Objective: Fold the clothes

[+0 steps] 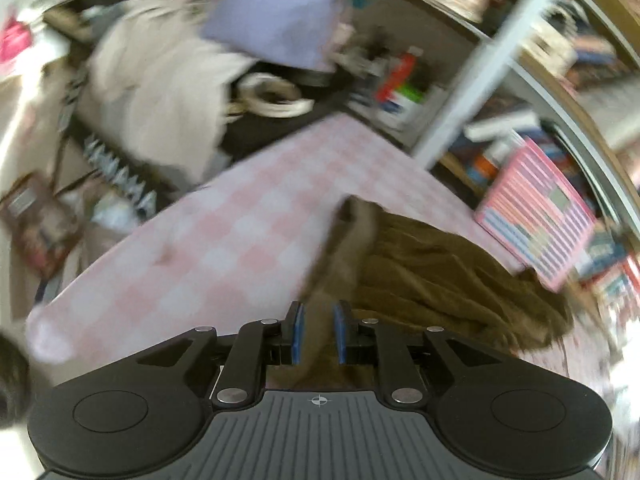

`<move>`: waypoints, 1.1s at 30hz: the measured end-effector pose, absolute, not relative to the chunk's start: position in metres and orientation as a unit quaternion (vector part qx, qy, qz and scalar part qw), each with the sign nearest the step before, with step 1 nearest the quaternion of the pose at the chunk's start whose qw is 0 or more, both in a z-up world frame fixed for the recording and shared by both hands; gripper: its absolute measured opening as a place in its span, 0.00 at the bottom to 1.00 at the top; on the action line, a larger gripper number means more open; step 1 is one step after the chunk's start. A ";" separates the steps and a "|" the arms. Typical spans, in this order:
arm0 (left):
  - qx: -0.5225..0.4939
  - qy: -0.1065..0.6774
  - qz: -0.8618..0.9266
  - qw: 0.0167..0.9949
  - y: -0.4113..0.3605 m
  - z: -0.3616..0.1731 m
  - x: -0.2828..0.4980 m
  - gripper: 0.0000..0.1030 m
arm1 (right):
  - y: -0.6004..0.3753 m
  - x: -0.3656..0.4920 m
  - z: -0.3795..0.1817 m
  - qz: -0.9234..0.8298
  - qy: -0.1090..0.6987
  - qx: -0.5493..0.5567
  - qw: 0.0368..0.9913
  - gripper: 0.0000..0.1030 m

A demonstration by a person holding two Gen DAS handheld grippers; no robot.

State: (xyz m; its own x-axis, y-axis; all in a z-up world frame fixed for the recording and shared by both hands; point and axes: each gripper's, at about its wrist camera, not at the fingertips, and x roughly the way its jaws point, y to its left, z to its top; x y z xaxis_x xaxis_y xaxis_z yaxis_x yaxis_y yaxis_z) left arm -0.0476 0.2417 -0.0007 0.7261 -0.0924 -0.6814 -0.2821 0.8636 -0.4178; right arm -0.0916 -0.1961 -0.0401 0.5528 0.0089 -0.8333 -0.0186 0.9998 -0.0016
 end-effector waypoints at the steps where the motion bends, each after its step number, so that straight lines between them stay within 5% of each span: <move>1: -0.245 0.370 0.035 0.895 0.235 -0.001 -0.042 0.16 | -0.196 -0.091 -0.035 0.005 0.467 -0.004 0.884 0.69; 17: -0.227 0.423 0.005 0.877 0.148 -0.037 -0.030 0.16 | -0.249 0.014 0.022 0.095 0.409 -0.057 0.906 0.70; 23: -0.225 0.411 0.078 0.880 0.108 -0.021 -0.043 0.25 | -0.285 0.091 0.019 0.200 0.404 -0.064 0.890 0.71; 33: -0.246 0.400 0.197 0.860 0.069 -0.005 -0.092 0.27 | -0.332 0.217 0.015 0.277 0.411 0.029 0.868 0.71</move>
State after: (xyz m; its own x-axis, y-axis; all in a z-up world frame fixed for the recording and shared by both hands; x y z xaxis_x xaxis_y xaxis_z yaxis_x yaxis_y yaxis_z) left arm -0.0916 0.0688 -0.0047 0.6019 0.1426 -0.7857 -0.5370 0.8005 -0.2661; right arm 0.2172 -0.3318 0.0154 0.5090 0.5040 -0.6977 -0.4567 0.8453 0.2774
